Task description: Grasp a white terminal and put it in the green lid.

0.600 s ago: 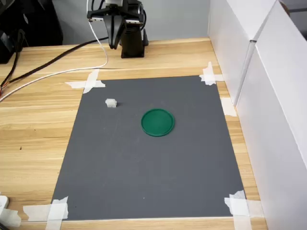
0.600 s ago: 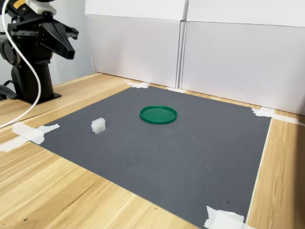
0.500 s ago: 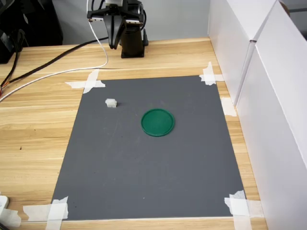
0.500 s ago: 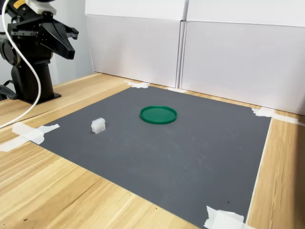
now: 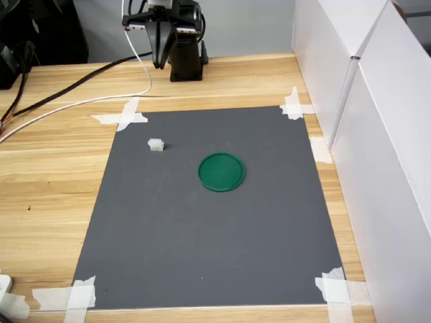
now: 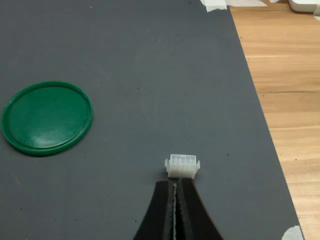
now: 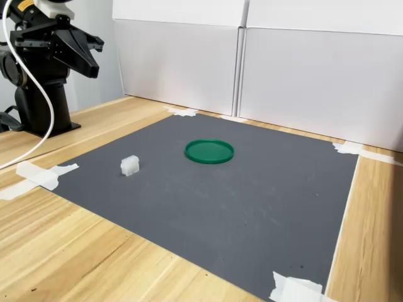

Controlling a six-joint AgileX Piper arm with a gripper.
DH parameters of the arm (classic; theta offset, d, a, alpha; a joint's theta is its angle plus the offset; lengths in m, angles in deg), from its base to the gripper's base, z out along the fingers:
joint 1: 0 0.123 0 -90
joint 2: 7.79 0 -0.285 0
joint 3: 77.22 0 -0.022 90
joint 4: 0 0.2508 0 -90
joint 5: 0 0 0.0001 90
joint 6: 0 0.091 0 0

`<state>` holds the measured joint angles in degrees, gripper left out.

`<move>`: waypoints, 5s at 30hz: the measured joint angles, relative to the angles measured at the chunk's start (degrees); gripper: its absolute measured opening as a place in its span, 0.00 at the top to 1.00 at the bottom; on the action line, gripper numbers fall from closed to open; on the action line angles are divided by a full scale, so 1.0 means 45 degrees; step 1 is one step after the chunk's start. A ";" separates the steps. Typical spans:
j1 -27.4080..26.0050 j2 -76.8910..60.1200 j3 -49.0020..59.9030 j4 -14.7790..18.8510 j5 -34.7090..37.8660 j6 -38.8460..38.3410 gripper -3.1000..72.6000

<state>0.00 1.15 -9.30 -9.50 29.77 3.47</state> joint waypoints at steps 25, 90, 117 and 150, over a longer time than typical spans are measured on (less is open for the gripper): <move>0.0000 0.9165 -0.4831 0.0016 0.0977 -0.4186 0.98; -0.1962 1.7030 -0.8116 0.2111 0.4154 -1.1912 0.07; -0.1962 1.9616 -0.8127 0.1547 0.2315 -1.1021 0.07; -0.1962 1.9100 -1.0573 0.2560 0.4367 -1.1501 0.85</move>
<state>-8.83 87.10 -56.88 2.02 49.42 -48.28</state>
